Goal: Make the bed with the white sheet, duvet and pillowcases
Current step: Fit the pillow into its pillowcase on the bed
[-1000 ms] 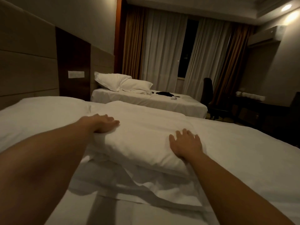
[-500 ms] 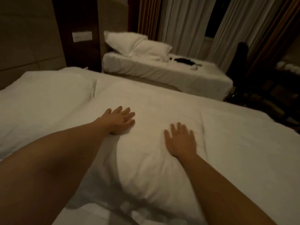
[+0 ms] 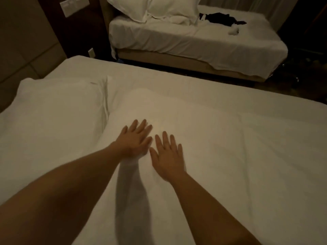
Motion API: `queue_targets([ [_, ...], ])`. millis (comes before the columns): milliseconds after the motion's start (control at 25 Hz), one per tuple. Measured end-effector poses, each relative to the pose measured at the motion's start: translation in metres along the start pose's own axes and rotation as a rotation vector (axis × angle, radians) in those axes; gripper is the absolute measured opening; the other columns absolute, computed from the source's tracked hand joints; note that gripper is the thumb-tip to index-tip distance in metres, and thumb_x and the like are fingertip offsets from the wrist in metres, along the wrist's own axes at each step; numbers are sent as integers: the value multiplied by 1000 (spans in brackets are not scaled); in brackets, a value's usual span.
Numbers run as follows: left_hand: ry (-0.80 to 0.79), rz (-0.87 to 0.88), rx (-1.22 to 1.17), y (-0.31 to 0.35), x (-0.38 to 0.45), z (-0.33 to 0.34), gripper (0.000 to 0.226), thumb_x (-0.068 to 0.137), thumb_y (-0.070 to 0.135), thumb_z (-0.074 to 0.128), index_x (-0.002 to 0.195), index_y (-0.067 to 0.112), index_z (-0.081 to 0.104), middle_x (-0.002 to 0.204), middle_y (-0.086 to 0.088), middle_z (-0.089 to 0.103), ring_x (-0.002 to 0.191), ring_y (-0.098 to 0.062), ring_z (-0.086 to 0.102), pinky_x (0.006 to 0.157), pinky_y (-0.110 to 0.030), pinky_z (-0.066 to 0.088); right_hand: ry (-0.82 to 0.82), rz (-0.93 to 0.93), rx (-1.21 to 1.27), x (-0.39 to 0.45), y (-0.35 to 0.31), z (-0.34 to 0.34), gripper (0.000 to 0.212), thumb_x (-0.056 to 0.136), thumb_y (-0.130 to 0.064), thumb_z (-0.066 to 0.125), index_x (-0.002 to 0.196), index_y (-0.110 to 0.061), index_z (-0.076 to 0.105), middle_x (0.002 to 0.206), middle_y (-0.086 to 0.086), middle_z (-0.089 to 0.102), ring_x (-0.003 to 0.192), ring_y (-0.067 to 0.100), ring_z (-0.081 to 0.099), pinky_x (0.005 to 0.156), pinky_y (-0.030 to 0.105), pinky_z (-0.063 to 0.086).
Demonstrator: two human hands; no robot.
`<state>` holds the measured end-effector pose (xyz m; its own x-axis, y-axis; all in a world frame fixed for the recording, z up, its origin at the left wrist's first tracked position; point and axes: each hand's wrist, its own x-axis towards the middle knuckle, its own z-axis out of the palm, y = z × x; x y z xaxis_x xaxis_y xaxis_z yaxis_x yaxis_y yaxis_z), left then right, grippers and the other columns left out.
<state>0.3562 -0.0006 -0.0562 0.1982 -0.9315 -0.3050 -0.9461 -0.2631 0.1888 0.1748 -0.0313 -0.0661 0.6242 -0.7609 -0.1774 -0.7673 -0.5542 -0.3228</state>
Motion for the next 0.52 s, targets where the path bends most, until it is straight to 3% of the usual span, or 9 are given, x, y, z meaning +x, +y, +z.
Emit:
queue_targets([
  [160,-27,0,-53,-37,66,-16,61,103,57,10,159,37,-1,166,10,-15,153,-21,-18,123,-51,-5,-52,81,-26,79,-9,-1,62,104,-55,10,160,-33,-3,167,-4,-14,153,21,-17,123,50,-6],
  [360,-15,-130,-191,-90,135,-24,61,103,58,8,159,38,-6,165,13,-19,151,-18,-23,123,-49,-7,-108,179,-68,156,-2,-3,68,102,-58,8,160,-25,-8,167,2,-17,153,26,-16,124,50,-5],
  [520,33,-167,-246,-103,161,-11,61,103,58,10,158,39,-10,163,16,-23,149,-14,-27,123,-49,-9,-118,105,-86,200,-17,5,73,96,-64,-4,158,-26,-13,165,2,-24,152,27,-22,122,52,-9],
])
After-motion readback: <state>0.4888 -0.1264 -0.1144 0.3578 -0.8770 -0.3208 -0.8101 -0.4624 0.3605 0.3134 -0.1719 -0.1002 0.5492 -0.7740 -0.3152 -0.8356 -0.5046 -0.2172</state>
